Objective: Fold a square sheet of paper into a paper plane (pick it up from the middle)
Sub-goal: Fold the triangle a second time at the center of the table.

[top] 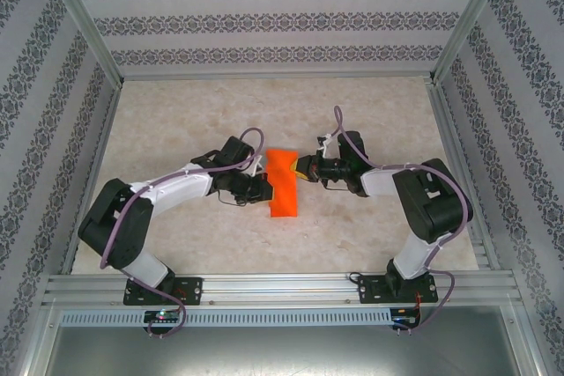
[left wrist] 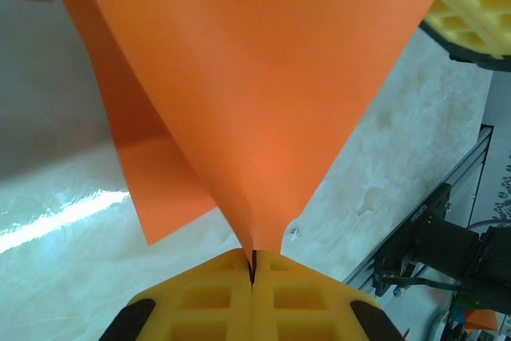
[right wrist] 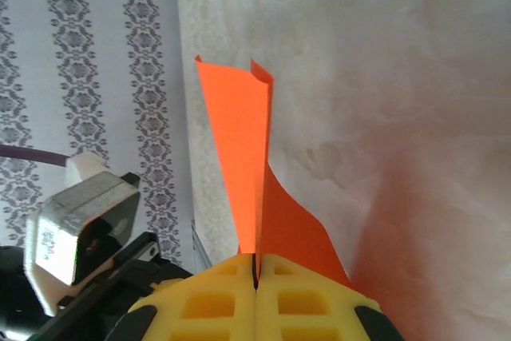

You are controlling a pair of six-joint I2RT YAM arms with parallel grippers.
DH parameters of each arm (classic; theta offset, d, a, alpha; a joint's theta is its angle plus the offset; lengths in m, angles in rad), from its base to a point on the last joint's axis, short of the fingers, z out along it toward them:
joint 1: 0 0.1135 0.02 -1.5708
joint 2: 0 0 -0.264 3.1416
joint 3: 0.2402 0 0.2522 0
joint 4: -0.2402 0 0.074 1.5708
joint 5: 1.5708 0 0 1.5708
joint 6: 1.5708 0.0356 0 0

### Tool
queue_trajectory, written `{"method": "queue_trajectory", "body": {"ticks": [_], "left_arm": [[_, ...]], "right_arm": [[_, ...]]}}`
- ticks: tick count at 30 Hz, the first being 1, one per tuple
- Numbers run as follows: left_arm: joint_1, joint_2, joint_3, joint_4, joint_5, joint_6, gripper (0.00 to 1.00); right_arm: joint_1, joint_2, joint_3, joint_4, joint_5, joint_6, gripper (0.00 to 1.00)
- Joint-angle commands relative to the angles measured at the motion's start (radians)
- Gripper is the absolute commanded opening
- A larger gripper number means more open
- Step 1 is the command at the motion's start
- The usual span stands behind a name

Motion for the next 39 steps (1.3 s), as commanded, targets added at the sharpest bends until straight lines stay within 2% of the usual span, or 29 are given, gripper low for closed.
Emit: {"method": "queue_trajectory", "body": {"ticks": [1, 11, 18, 24, 28, 30, 34, 39], "left_arm": [[-0.013, 0.044, 0.04, 0.032, 0.021, -0.005, 0.06], [-0.026, 0.137, 0.071, 0.073, 0.015, -0.04, 0.06], [-0.027, 0.173, 0.09, 0.052, 0.017, -0.034, 0.06], [-0.027, 0.188, 0.104, 0.037, 0.015, -0.027, 0.06], [-0.028, 0.194, 0.109, 0.032, 0.016, -0.027, 0.06], [-0.029, 0.196, 0.108, 0.034, 0.009, -0.032, 0.06], [-0.036, 0.205, 0.122, 0.037, 0.004, -0.039, 0.07], [-0.039, 0.214, 0.132, 0.025, 0.004, -0.036, 0.07]], "right_arm": [[-0.021, 0.039, 0.006, -0.023, -0.004, -0.083, 0.01], [-0.033, 0.057, 0.055, -0.259, 0.097, -0.291, 0.15], [-0.033, -0.051, 0.101, -0.529, 0.244, -0.469, 0.33], [-0.043, -0.151, 0.125, -0.692, 0.392, -0.565, 0.4], [-0.045, -0.188, 0.14, -0.74, 0.435, -0.577, 0.41], [-0.043, -0.194, 0.138, -0.72, 0.415, -0.56, 0.4], [-0.005, -0.129, 0.157, -0.665, 0.355, -0.533, 0.34], [0.024, -0.032, 0.198, -0.641, 0.339, -0.537, 0.23]]}}
